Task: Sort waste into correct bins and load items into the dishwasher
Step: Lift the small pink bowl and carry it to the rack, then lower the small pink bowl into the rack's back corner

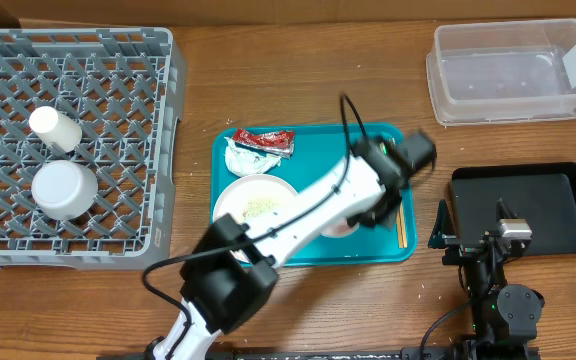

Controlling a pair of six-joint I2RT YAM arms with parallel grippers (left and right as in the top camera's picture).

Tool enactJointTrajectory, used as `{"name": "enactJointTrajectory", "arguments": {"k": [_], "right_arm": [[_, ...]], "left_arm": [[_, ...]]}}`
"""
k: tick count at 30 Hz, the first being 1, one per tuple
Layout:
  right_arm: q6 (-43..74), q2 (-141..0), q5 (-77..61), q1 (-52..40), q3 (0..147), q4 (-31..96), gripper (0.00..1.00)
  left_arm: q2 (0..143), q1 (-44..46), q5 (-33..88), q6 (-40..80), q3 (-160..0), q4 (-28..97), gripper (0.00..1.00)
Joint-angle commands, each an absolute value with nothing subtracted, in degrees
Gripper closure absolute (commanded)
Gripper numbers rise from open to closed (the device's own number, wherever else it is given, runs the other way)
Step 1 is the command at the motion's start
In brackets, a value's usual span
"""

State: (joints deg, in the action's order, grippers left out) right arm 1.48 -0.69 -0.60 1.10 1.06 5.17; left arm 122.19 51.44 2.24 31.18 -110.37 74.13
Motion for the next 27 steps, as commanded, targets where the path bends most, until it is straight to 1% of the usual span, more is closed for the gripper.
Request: {"name": "enactJointTrajectory", "arguments": {"k": [1,5,9,14,18,20,24,26,27], "right_arm": [[1.45,-0.16,-0.12,1.34,0.47,4.86,0.00],[1.45,-0.16,-0.12,1.34,0.47,4.86,0.00],[1.45,-0.16,-0.12,1.34,0.47,4.86,0.00],[1.45,-0.16,-0.12,1.37,0.47,4.86,0.00],[1.45,-0.16,-0.12,1.37,0.47,4.86,0.00],[1.45,-0.16,-0.12,1.34,0.47,4.86,0.00],[1.45,-0.16,-0.12,1.37,0.47,4.86,0.00],[1.45,-0.16,-0.12,1.34,0.47,4.86,0.00],[1.45,-0.16,-0.12,1.34,0.47,4.86,0.00]], "left_arm": [[121.75,46.13,2.52,28.25,-123.28,78.74,0.96],[121.73,37.82,2.35,24.16,-136.00,83.15,0.96],[121.73,26.59,2.37,22.15,-143.94,83.02,0.96],[121.86,11.20,4.51,22.00,-144.97,78.85,0.96],[121.89,1.78,5.58,21.67,-141.23,73.87,0.96],[121.89,-1.45,9.93,18.15,-138.43,69.89,0.96],[121.89,-6.42,25.76,5.04,-132.25,59.53,0.96],[121.91,-8.51,34.39,1.13,-129.56,54.30,0.96],[121.89,-9.28,36.88,0.64,-128.79,52.58,0.96]]}}
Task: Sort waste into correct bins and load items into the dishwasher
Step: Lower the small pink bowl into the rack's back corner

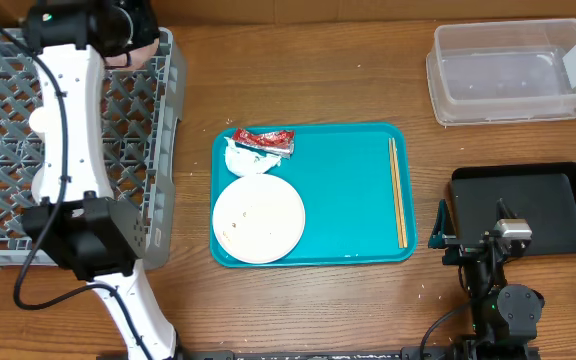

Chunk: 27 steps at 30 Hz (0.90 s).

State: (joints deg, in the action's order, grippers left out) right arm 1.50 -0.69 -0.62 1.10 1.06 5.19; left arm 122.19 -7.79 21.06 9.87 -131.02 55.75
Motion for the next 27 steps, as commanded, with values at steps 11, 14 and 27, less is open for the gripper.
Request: {"name": "enactJointTrajectory", "arguments": {"k": [11,14,27], "right_arm": [[1.45,-0.16,-0.12,1.34,0.47,4.86,0.00],[1.45,-0.16,-0.12,1.34,0.47,4.86,0.00],[1.45,-0.16,-0.10,1.34,0.47,4.86,0.00]], "left_arm": [[121.95,-15.09,39.72,-7.55,-118.34,39.94,0.96],[121.95,-15.75,39.72,-8.01,-115.72,38.20,0.96],[122.06,-16.75,47.24,-7.73,-103.98,24.36,0.96]]}}
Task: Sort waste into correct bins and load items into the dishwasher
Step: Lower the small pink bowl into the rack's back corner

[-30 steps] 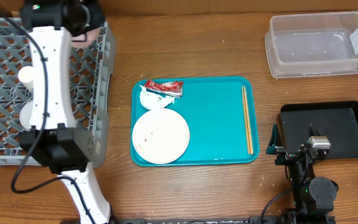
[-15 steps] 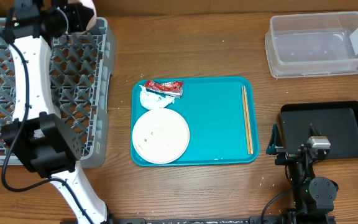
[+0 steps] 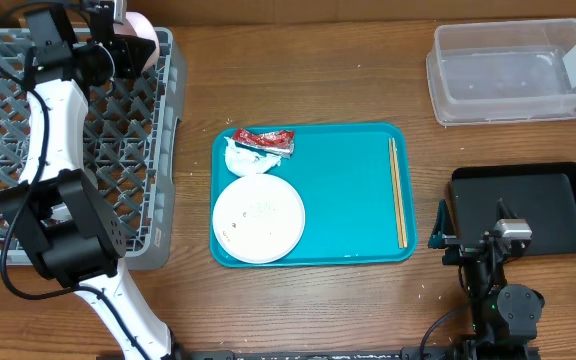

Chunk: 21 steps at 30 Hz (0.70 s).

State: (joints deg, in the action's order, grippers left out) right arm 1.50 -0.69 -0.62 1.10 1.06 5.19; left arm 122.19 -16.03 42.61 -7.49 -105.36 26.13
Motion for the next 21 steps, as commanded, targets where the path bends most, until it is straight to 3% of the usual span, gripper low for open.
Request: {"name": "enactJointTrajectory", "arguments": {"k": [1,21], "right_arm": [[1.45,-0.16,-0.12,1.34,0.47,4.86,0.00],[1.45,-0.16,-0.12,1.34,0.47,4.86,0.00]], "left_arm": [[122.15,-16.99,47.24,-7.07,-103.98,23.97,0.96],[122.19,-23.03,55.59,-0.47,-103.96,20.43,0.96]]}}
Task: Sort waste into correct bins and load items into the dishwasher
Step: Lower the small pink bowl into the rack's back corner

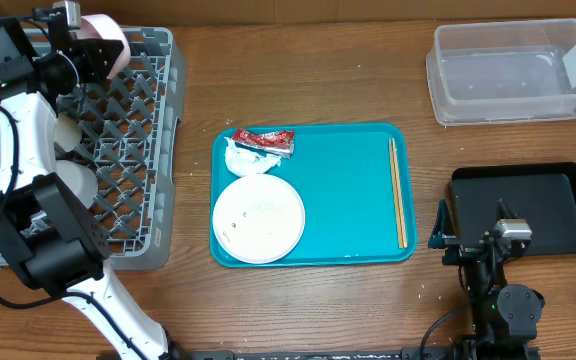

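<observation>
My left gripper (80, 58) is over the far edge of the grey dish rack (153, 150), shut on a pink cup (108, 52) that lies tilted on its side above the rack. Two white cups (72, 180) stand in the rack, partly hidden behind my left arm. On the teal tray (348, 215) lie a white plate (258, 218) with crumbs, a red packet (264, 141), a crumpled white wrapper (242, 160) and a pair of chopsticks (398, 192). My right gripper (446, 232) rests low at the front right; its jaws are too small to read.
A clear plastic bin (513, 70) stands at the back right. A black bin (523, 205) sits right of the tray, just behind my right arm. My left arm runs from the table's front edge up across the rack's left side.
My left gripper has moved a little left along the rack's far edge, carrying the pink cup with it. The tray's contents and my right arm are unchanged.
My left gripper was down on the teal tray, at a pink item beside the plate. By the following moment it held the pink cup over the rack's far right corner. It then shifted left along the far edge and is now further left still.
</observation>
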Controlling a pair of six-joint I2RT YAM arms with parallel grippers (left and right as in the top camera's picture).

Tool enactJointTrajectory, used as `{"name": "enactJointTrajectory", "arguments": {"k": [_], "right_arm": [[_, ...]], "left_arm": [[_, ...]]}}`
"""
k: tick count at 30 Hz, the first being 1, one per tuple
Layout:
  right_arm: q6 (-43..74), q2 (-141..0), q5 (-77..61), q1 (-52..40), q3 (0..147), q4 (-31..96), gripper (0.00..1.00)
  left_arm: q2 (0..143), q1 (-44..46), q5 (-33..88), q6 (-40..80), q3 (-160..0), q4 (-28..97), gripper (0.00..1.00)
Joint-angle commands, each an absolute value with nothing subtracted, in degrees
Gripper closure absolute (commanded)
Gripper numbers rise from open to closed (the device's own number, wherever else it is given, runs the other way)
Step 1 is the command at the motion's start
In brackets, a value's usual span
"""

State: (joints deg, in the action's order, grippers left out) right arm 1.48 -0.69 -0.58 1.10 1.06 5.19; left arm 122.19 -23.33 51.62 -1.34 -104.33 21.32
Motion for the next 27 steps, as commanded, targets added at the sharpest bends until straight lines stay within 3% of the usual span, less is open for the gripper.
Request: {"name": "enactJointTrajectory", "arguments": {"k": [1,11,24,25,27], "right_arm": [[1.45,-0.16,-0.10,1.34,0.47,4.86,0.00],[1.45,-0.16,-0.12,1.34,0.47,4.86,0.00],[1.45,-0.16,-0.12,1.34,0.47,4.86,0.00],[1.45,-0.16,-0.12,1.34,0.47,4.86,0.00],[1.45,-0.16,-0.12,1.37,0.47,4.86,0.00]], "left_arm": [[122.19,-23.03,55.59,0.05,-103.96,19.97,0.96],[124.95,-23.00,55.55,2.68,-103.96,14.39,0.96],[131.66,-27.59,55.59,22.65,-103.98,4.80,0.96],[131.66,-28.12,55.59,23.86,-103.98,4.73,0.94],[131.66,-29.17,55.92,26.33,-103.98,4.71,0.71]]}}
